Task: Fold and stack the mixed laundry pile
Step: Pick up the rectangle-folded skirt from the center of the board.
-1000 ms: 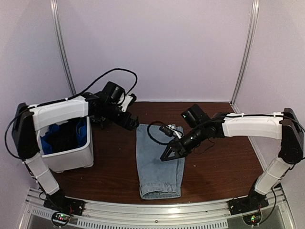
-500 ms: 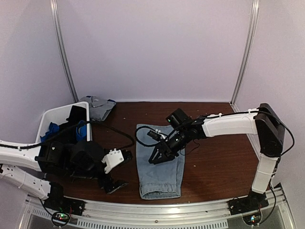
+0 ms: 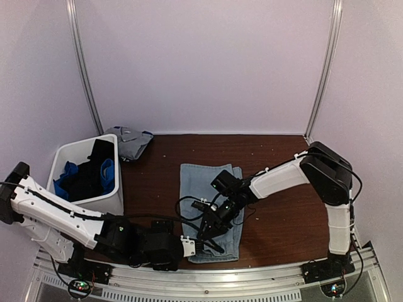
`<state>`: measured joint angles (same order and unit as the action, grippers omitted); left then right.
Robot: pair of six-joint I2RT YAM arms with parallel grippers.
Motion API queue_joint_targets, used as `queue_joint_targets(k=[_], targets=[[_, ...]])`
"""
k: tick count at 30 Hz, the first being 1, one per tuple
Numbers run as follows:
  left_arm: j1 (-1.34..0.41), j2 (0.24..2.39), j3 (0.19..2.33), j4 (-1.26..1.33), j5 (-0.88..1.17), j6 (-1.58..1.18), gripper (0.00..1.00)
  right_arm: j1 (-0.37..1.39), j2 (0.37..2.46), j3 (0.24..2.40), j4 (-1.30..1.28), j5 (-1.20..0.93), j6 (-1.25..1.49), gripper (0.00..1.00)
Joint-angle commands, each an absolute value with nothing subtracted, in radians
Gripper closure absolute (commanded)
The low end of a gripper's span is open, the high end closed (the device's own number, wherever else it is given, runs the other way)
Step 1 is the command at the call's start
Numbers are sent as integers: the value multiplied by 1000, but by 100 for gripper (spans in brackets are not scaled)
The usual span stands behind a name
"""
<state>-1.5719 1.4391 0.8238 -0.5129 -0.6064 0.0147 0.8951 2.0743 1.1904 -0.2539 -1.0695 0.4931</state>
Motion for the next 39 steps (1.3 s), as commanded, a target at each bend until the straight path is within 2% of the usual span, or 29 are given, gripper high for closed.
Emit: queue_joint_targets(k=[1,21,27,32,37,39], targets=[[-1610,1513,859,-415,-698,140,2,885,2111,1192,-260,-1043,460,66],[-1637,1784,916,-142,-735,314,4,884,2135,1224,-294,-1064,448,65],[-1636,1826,932,-105,-756,341,17,884,2138,1221,-296,-1067,448,65],[-1621,1842,952,-106,-747,350,43,885,2137,1219,-291,-1073,452,66],[-1620,1857,971,-96,-710,355,43,885,2132,1211,-274,-1079,466,66],[-1617,1858,977,-119,-695,332,52,885,2126,1213,-277,-1081,464,66]])
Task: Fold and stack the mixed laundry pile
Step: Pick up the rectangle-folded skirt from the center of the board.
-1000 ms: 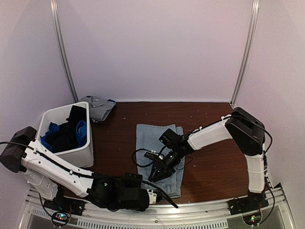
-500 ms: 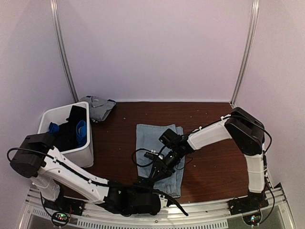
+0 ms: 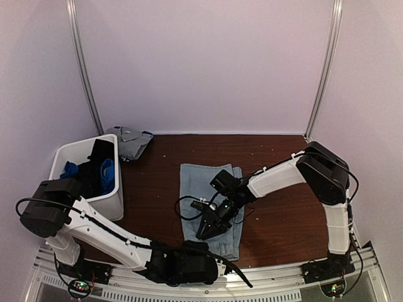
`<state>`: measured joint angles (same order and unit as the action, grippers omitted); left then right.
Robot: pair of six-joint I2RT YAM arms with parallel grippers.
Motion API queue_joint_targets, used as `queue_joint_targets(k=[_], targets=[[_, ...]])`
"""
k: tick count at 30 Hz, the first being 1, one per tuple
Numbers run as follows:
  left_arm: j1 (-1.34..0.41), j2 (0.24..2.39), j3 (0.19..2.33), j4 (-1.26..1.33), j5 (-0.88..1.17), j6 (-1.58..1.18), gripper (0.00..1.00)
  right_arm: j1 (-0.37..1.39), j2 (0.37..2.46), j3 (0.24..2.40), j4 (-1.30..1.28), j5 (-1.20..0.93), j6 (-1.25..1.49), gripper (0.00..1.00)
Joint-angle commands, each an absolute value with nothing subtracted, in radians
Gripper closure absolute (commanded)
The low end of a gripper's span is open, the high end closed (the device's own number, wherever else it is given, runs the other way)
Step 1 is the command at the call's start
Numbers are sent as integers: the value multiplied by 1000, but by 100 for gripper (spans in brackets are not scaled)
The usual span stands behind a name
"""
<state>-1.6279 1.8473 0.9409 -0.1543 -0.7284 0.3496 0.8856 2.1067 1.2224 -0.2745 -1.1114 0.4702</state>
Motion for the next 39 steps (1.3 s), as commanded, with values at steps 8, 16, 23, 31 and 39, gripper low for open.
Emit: queue_joint_targets(k=[8,16,23,31,39], targets=[[-1617,1782,977,-257,-643,237,100,846,2055,1305,-362,-1090,440,57],[-1617,1674,984,-365,-457,194,100,639,1996,1495,-527,-1067,353,43],[-1617,1597,1039,-482,-284,176,100,539,2131,1764,-768,-887,182,35],[-1610,1526,1139,-611,-128,178,100,528,2284,1962,-831,-809,110,31],[-1462,1486,1202,-660,-31,162,100,536,2397,1979,-887,-795,27,42]])
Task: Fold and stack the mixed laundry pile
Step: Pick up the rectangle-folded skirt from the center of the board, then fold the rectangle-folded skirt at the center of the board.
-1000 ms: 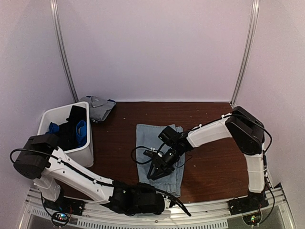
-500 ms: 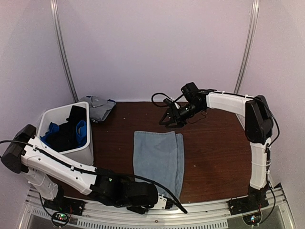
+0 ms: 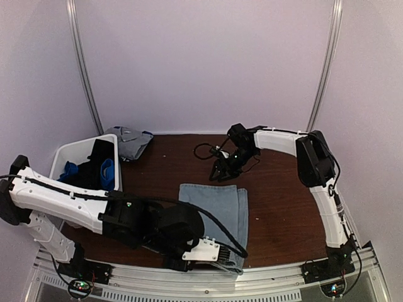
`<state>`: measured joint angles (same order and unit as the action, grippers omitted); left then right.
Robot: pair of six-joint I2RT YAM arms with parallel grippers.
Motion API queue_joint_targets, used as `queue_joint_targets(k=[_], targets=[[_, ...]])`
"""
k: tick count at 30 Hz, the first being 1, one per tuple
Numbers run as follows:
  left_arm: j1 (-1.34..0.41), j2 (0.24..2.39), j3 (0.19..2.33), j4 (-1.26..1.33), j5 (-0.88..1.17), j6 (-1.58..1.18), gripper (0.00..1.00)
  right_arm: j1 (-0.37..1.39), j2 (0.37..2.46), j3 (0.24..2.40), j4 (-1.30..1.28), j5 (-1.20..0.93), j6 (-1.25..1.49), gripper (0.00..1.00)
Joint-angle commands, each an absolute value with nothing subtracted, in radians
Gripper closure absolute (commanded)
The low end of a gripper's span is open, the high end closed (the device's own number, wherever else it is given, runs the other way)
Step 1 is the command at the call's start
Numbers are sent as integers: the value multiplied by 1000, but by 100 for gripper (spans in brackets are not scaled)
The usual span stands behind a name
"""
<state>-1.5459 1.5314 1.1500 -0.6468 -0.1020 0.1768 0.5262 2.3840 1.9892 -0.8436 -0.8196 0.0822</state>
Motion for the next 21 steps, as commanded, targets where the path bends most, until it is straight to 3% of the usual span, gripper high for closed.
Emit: queue_joint_targets(k=[1,12,21], targets=[[-1435,1486,1217,-665,-24,169,100,541,2398,1965,-885,-792,22,43],[-1145,1565,1357,-620,-1,277,100,601,2367,1790,-817,-880,14,56],[-1080,1670,1418,-577,-22,361,100,634,2298,1684,-753,-962,13,57]])
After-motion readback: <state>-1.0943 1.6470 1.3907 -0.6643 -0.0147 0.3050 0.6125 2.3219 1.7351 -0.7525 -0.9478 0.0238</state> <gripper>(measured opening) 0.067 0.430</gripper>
